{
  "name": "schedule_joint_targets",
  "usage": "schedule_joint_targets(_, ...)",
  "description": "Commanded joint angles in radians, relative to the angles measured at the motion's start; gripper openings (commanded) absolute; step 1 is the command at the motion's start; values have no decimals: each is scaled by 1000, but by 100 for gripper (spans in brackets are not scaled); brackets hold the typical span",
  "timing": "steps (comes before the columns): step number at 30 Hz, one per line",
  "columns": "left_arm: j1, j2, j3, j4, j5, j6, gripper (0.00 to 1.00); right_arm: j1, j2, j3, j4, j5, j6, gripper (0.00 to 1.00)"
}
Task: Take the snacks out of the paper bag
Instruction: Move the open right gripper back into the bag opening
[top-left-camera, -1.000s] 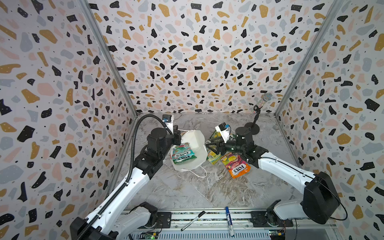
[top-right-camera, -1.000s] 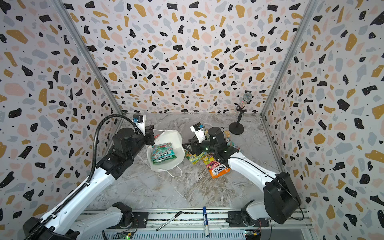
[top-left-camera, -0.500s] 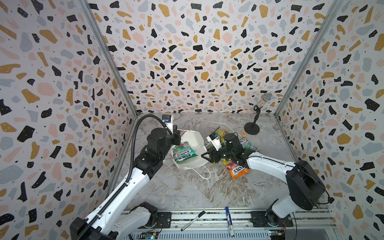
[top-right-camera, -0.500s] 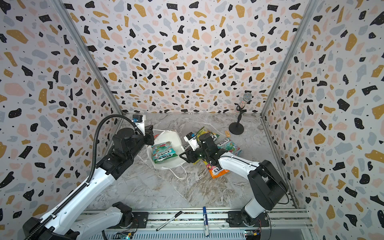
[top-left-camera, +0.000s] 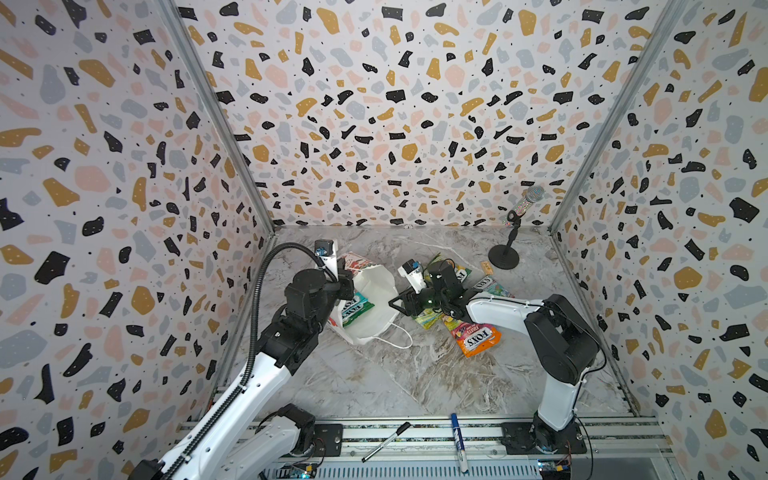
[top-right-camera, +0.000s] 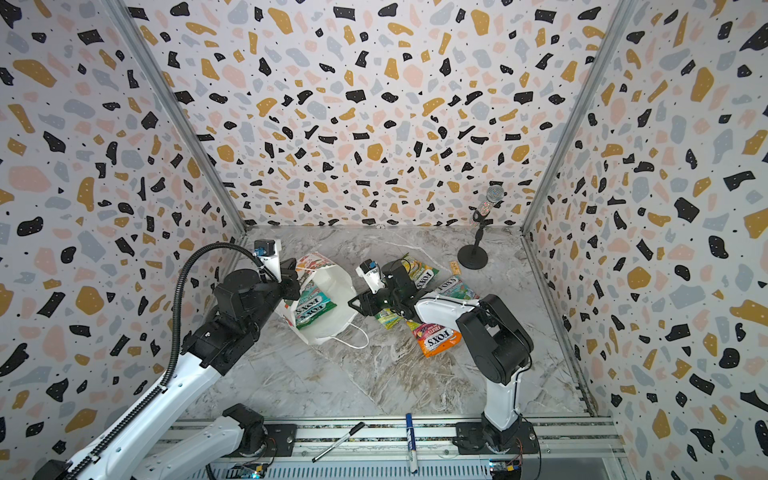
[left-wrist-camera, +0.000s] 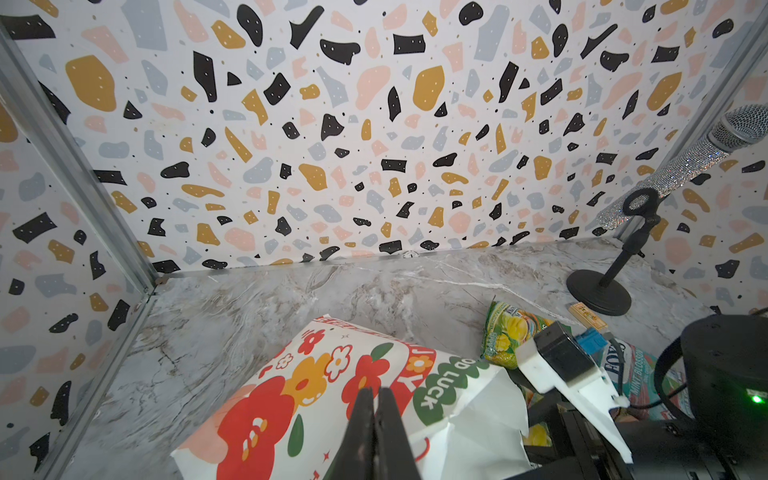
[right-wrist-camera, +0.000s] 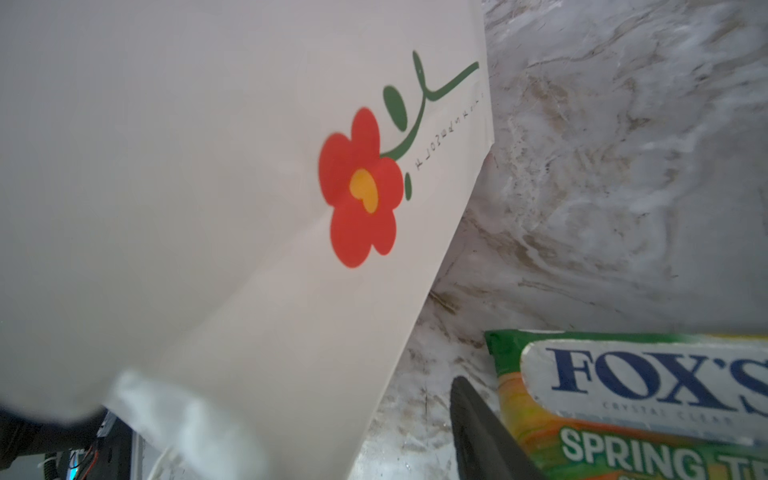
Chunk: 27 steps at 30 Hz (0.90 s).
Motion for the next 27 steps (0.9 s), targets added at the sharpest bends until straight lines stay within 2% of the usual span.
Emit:
schedule_joint_targets(1, 1, 5, -12, 58, 46, 5, 0, 8, -48, 23, 7, 57, 14, 57)
schedule_joint_targets(6, 1, 31, -15, 58, 77, -1, 0, 26, -181, -46, -42, 138, 24, 57)
schedule_joint_targets(11, 1, 36, -20, 68, 88, 0, 0, 79, -300, -101, -93, 141, 71, 57)
schedule_joint_targets(14, 1, 35, -23, 79, 80, -18, 0, 134, -319, -114, -125, 116, 79, 56)
schedule_joint_targets(19, 7, 27, -33, 103, 95, -39, 0, 221, -288, -132, -114, 96, 108, 52)
schedule_joint_targets(24, 10, 21, -47, 130, 109, -56, 0, 252, -191, -112, -52, 70, 153, 45)
schedule_joint_targets(27, 11, 18, -49, 132, 118, -58, 0, 252, -114, -65, -29, 73, 188, 45)
